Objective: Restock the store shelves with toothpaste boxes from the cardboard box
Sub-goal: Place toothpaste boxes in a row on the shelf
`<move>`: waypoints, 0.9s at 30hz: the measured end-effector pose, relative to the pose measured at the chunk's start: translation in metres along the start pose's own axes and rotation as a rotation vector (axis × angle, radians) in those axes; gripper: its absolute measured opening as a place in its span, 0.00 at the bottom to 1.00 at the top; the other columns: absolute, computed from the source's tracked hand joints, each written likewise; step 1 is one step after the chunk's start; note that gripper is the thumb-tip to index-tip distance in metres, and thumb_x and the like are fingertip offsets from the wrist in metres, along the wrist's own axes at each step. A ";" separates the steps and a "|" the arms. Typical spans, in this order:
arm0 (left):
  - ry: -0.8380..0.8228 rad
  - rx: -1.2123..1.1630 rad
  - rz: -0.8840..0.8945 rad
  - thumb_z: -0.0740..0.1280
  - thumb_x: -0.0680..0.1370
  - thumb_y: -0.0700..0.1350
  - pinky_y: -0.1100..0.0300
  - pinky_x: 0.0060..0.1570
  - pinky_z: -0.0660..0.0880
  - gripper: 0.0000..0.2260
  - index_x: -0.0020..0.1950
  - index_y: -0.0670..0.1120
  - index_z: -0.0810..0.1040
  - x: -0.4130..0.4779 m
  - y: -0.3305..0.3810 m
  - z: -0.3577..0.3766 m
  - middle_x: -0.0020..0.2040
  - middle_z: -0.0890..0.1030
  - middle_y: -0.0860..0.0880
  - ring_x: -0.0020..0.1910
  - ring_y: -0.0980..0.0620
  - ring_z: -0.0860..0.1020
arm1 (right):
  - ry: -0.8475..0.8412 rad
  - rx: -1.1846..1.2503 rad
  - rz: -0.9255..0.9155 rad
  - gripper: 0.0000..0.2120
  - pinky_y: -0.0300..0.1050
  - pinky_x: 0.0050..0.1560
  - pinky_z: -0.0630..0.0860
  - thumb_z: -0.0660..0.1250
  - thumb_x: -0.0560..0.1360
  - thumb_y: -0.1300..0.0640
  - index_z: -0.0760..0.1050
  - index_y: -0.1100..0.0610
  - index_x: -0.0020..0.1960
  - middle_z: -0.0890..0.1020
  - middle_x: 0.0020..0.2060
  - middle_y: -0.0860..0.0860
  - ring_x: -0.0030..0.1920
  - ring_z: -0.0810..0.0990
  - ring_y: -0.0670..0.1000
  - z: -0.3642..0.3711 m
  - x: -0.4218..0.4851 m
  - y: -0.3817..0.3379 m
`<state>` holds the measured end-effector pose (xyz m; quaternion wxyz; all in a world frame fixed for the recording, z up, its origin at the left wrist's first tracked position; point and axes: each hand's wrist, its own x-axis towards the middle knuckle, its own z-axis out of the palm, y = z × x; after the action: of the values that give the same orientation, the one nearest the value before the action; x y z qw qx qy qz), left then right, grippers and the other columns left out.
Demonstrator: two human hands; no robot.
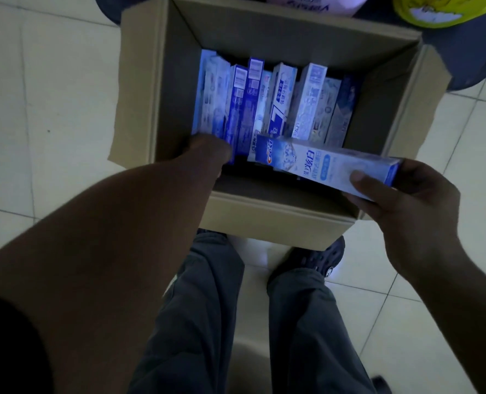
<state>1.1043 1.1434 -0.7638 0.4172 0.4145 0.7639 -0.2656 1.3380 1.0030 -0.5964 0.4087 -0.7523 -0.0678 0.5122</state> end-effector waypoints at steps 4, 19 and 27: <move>0.036 -0.114 -0.012 0.63 0.84 0.44 0.58 0.57 0.73 0.21 0.76 0.38 0.68 -0.014 -0.002 -0.008 0.73 0.73 0.41 0.71 0.42 0.74 | 0.028 0.049 0.038 0.15 0.48 0.51 0.84 0.76 0.71 0.66 0.78 0.67 0.55 0.86 0.51 0.62 0.51 0.87 0.59 0.005 -0.002 -0.002; 0.619 -0.576 0.678 0.68 0.80 0.56 0.67 0.41 0.71 0.11 0.60 0.56 0.75 -0.260 -0.124 -0.193 0.46 0.81 0.65 0.40 0.60 0.78 | -0.064 0.016 -0.074 0.08 0.43 0.30 0.78 0.78 0.69 0.57 0.85 0.54 0.47 0.87 0.41 0.58 0.34 0.85 0.56 0.020 -0.140 -0.197; 0.753 -0.930 0.908 0.68 0.79 0.48 0.77 0.51 0.69 0.09 0.59 0.54 0.78 -0.436 -0.140 -0.373 0.51 0.81 0.64 0.50 0.69 0.78 | -0.199 0.083 -0.343 0.15 0.44 0.30 0.77 0.78 0.64 0.54 0.82 0.59 0.49 0.86 0.43 0.59 0.33 0.83 0.60 0.035 -0.302 -0.372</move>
<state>0.9634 1.1717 -0.1907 0.3283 0.5327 0.6424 0.4425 1.2861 1.1096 -0.1306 0.5117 -0.6579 -0.2139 0.5094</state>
